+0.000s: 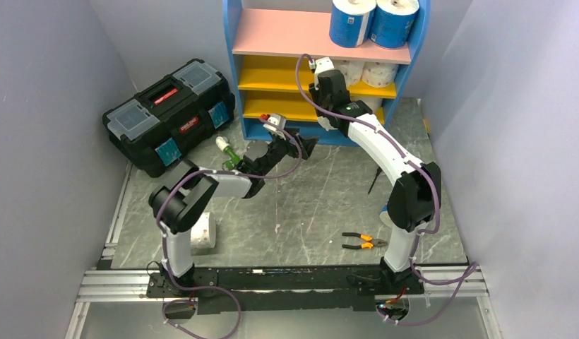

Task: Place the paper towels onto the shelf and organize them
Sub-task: Place the paper towel on the shelf.

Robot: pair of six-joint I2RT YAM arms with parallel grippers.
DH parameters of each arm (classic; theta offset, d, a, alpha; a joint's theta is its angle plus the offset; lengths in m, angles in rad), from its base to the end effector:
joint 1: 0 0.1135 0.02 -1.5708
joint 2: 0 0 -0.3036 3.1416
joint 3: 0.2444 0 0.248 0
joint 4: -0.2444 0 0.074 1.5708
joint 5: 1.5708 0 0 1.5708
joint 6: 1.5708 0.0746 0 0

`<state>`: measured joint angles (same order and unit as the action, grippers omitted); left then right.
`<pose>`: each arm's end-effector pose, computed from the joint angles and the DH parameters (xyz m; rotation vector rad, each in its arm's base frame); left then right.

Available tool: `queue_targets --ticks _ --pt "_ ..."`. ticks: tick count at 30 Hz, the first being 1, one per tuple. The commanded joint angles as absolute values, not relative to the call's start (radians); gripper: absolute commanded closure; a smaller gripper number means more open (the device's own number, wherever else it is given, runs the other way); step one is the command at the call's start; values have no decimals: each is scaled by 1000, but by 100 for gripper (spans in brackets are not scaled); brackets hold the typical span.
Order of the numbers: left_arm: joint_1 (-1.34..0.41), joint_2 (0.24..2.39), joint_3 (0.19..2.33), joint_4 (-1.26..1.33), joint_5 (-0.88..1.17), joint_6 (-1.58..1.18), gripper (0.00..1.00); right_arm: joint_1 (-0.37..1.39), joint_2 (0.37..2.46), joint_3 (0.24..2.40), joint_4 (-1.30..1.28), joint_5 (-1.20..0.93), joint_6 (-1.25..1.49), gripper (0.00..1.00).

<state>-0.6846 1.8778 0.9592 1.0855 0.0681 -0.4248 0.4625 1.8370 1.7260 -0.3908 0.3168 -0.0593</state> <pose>0.3468 -0.2897 0.2727 0.2498 1.4535 -0.9605 0.4334 0.1901 0.3697 -0.3394 2.0180 -0.0774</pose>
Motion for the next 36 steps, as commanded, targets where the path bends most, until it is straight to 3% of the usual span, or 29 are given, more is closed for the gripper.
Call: queue_targets --ticks 1,24,36 --pt "-685 1947 1060 1270 100 -364 5 432 1868 1787 -328 312 -29 78" --pt "-722 2198 1392 1074 3 -262 13 411 1884 1805 -323 281 -1 73" --pt "-724 2270 1535 1032 -26 -273 20 411 1860 1783 -316 260 34 62"
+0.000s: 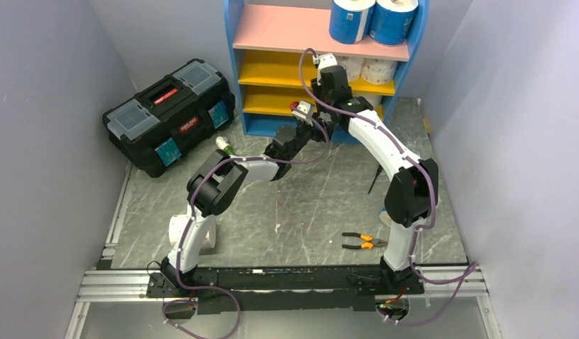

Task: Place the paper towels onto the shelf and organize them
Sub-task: Place the paper towel on the shelf.

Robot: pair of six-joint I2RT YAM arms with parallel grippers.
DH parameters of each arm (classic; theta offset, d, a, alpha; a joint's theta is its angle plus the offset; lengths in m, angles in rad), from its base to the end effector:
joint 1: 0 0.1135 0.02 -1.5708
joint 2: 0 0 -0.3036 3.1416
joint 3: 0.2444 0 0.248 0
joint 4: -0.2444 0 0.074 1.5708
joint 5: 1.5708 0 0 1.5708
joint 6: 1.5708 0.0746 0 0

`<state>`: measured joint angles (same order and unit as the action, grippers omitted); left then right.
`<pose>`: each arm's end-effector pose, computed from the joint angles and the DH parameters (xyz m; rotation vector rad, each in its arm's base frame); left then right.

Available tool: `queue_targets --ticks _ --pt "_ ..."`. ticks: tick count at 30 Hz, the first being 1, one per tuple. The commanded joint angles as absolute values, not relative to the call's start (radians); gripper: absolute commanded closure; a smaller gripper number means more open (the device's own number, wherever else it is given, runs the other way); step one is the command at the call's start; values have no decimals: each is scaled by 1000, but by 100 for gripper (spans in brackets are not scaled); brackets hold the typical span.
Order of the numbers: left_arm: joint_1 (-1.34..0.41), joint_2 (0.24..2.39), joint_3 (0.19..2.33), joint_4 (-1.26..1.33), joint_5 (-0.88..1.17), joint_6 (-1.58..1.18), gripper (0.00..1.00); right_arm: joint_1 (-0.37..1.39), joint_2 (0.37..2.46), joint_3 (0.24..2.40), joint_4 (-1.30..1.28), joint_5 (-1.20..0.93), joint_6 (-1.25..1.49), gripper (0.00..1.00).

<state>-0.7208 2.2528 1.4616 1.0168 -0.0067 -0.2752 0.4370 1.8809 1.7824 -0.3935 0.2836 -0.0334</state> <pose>0.4271 -0.3745 0.2535 0.3023 1.3610 -0.8320 0.4495 0.1869 0.3699 -0.3050 2.0188 -0.0405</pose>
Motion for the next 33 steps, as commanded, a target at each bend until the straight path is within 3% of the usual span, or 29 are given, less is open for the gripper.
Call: queue_targets --ticks 1,14,33 --pt "-723 2272 1538 1031 -25 -272 20 409 1856 1781 -314 260 34 60" --pt "-724 2278 1548 1050 -29 -288 21 409 1820 1770 -293 253 66 40" --pt "-730 2292 1580 1061 -47 -306 20 371 1755 1789 -278 186 164 32"
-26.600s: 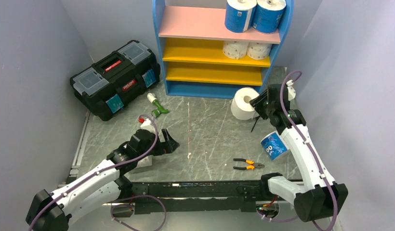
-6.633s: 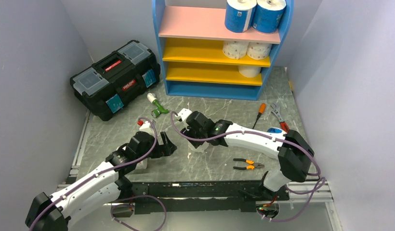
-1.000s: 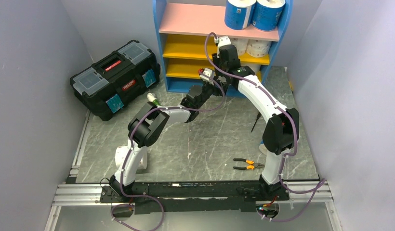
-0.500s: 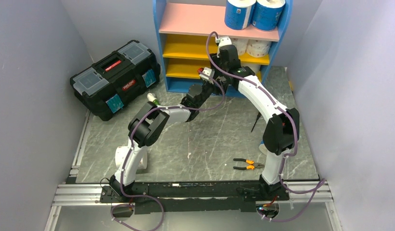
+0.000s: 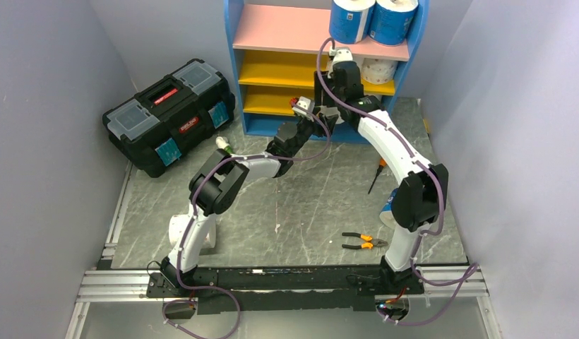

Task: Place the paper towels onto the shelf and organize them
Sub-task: Place the paper towel on the shelf.

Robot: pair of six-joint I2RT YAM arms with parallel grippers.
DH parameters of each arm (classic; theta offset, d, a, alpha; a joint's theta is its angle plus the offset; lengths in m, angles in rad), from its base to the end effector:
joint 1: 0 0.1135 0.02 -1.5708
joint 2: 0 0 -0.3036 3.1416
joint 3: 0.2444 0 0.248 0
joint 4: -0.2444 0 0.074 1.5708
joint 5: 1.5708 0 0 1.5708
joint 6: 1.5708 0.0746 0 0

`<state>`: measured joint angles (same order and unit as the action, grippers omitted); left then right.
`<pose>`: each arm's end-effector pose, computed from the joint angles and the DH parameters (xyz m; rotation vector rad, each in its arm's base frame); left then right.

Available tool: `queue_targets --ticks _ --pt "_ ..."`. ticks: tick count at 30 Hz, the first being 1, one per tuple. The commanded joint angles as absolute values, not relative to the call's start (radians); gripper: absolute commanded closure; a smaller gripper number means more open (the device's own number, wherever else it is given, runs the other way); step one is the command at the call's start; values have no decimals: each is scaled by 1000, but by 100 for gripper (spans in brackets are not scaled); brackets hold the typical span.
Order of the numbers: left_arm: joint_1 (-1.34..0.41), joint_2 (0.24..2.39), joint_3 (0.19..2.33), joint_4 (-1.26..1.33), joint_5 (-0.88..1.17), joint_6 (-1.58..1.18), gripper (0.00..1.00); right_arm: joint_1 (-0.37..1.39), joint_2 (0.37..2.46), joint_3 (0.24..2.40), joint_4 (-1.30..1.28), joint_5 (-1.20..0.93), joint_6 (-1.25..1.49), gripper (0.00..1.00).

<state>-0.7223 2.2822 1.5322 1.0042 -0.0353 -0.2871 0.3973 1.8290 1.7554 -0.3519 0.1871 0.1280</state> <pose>0.4361 -0.3808 0.2607 0.2640 1.3384 -0.8317 0.4444 0.1714 0.3884 -0.1477 1.9861 0.1526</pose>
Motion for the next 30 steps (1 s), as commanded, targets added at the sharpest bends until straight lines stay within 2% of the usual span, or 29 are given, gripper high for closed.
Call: queue_targets --ticks 1,7,17,25,30 --pt "-730 2292 1580 1063 -45 -307 20 371 1752 1795 -282 190 163 31" --pt "-731 2298 1595 1056 -48 -305 20 371 1690 1756 -254 198 176 31" --pt "-731 2330 1658 1015 -79 -294 22 356 1397 1433 -30 243 286 32" --pt "-731 2370 1688 1047 -108 -281 37 357 1168 1123 162 305 420 36" --pt "-728 2385 1702 1068 -149 -270 40 355 1058 961 214 384 491 38"
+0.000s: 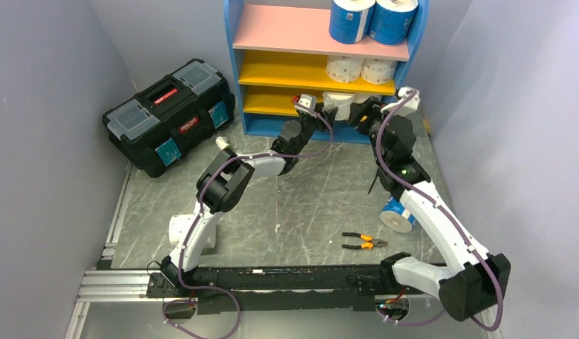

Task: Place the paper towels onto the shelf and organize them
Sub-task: Place the paper towel on the shelf.

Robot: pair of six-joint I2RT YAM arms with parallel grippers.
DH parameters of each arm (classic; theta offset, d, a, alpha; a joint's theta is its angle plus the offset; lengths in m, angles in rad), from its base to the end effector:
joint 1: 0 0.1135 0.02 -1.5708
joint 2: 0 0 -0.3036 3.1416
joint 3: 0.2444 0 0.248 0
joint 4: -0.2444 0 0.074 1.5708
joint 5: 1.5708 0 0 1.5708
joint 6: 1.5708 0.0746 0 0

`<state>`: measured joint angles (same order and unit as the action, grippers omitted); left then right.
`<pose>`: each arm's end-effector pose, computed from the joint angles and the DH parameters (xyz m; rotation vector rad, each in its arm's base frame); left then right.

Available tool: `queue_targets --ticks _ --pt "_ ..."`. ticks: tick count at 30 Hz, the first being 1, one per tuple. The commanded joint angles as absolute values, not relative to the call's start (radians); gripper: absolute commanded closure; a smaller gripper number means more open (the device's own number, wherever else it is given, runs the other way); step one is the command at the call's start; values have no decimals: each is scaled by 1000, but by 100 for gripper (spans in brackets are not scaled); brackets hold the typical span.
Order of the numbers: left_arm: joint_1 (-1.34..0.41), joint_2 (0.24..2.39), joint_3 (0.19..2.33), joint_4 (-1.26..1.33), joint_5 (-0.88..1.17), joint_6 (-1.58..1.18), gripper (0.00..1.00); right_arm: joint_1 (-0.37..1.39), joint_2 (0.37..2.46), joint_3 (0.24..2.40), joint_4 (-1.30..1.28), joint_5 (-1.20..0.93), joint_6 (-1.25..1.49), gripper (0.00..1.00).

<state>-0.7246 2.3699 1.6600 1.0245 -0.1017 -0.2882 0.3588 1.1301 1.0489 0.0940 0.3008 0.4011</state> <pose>0.4544 -0.3921 0.2598 0.1920 1.2855 -0.8083 0.2703 0.0778 0.4302 0.2710 1.5465 0.3646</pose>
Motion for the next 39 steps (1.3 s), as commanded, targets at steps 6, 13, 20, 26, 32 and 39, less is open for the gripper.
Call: queue_targets --ticks 6,13,20,26,32,39 --pt "-719 2391 1721 1071 -175 -261 35 354 1055 857 220 419 574 39" --pt "-698 2398 1740 1062 -175 -261 27 354 995 740 261 441 662 39" --pt "-685 2420 1774 1046 -166 -269 24 356 879 678 217 479 686 37" --pt "-678 2447 1816 1029 -163 -288 23 361 746 599 163 481 695 37" --pt "-675 2474 1855 1017 -166 -304 24 370 672 562 118 474 708 37" --pt "-675 2485 1859 1041 -167 -315 24 370 667 552 107 467 707 37"
